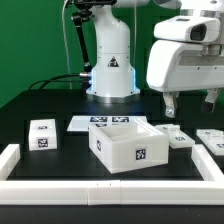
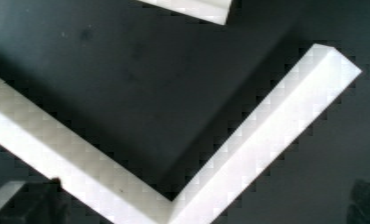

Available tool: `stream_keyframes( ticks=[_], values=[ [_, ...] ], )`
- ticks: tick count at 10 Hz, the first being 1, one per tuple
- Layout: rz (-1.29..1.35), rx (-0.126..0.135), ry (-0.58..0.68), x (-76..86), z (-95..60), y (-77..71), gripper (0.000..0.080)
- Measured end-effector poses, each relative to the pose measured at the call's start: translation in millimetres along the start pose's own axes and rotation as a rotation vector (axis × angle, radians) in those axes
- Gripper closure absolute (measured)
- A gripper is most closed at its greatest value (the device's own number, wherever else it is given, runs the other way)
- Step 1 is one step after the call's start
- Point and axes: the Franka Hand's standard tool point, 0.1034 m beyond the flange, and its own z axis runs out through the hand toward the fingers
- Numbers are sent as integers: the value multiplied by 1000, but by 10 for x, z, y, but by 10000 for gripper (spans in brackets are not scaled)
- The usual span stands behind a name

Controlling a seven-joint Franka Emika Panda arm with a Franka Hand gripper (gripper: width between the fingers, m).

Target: Assemble cabinet

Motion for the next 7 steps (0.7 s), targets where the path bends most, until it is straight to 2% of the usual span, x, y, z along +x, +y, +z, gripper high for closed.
stream_keyframes(
  ticks=[1, 7],
  values=[
    [12, -15, -5, -2, 3, 6, 1],
    [-2, -14, -3, -22, 23, -11, 1]
  ],
)
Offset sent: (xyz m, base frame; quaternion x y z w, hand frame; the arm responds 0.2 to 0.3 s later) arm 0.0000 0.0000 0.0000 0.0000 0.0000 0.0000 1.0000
